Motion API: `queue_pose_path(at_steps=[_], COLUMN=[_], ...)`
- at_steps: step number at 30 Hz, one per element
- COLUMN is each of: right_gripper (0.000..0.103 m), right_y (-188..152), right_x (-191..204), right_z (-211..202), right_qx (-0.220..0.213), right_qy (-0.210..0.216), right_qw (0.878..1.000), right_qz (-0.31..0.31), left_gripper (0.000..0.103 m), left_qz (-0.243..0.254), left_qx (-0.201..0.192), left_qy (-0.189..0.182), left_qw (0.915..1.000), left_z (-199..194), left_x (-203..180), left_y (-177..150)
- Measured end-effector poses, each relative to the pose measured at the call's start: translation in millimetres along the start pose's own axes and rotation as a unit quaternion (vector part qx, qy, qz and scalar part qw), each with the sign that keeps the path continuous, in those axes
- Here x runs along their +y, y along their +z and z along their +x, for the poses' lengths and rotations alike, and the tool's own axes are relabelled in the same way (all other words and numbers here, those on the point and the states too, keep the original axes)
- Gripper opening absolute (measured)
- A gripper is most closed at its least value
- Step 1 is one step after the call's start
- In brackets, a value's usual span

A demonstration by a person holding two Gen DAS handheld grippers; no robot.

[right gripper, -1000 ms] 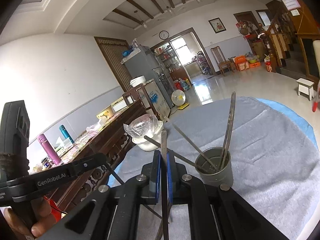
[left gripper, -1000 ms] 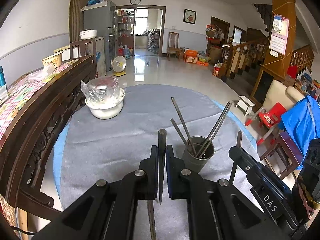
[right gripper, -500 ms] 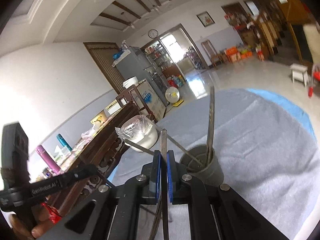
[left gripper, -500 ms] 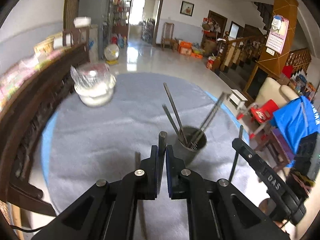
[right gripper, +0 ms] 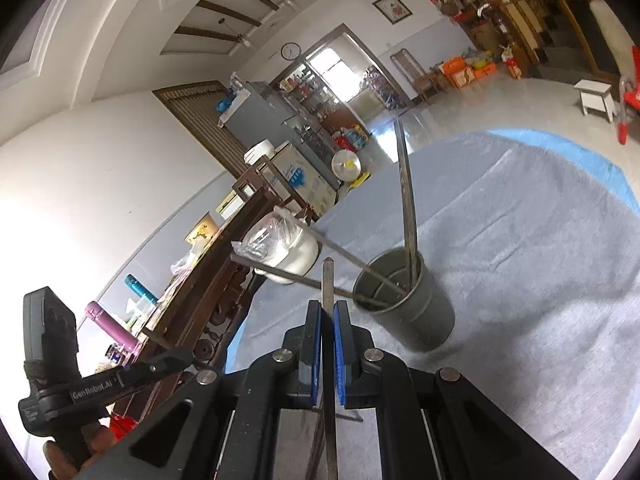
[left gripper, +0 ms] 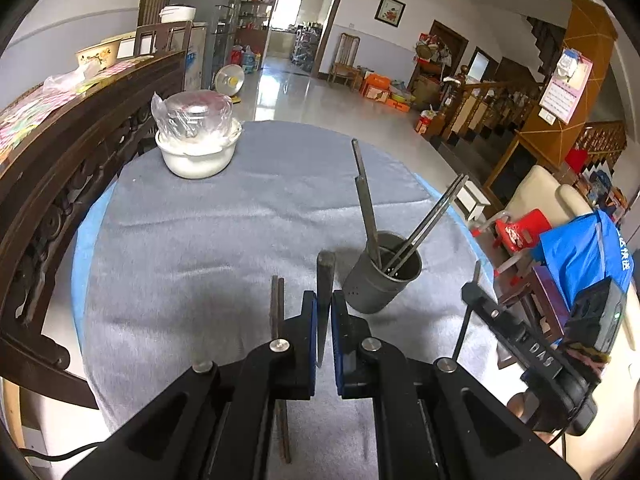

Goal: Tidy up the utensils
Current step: 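Lower both grippers' chopsticks into the grey cup and open both grippers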

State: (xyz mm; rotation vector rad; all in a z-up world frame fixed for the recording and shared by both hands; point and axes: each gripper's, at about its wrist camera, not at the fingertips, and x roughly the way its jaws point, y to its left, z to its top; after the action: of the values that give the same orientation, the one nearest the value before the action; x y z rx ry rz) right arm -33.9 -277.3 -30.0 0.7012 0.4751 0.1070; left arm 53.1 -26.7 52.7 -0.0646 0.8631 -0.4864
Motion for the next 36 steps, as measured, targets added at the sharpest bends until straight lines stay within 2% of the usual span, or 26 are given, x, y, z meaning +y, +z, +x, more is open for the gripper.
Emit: queue_pose_path(at_steps=[7, 19, 25, 32, 36], right_gripper=[0.007, 0.007, 0.007, 0.007, 0.007], right_y=[-3, -9, -8, 16, 40], right_x=[-2, -1, 1, 7, 13], right_z=[2, 7, 5, -13, -29], right_qx=[0.002, 0.012, 0.004, -0.057, -0.123], right_qy=[-0.002, -0.002, -0.004, -0.001, 0.008], right_qw=[1.0, 1.0, 1.0, 0.998, 0.992], right_qz=[0.003, 0.003, -0.005, -0.013, -0.011], left_gripper=[0.007, 0.007, 0.007, 0.007, 0.007], left_qz=[0.002, 0.01, 0.006, 0.023, 0.036], left_qx=[-0.02, -0.012, -0.024, -0.045, -0.061], left_qy=[-0.009, -0.023, -0.023, -0.038, -0.048], left_qw=[0.9998, 0.9996, 0.9994, 0.998, 0.9963], left_z=[-14, -7, -10, -25, -36], left_x=[3, 5, 8, -2, -12], left_y=[3, -5, -4, 5, 13])
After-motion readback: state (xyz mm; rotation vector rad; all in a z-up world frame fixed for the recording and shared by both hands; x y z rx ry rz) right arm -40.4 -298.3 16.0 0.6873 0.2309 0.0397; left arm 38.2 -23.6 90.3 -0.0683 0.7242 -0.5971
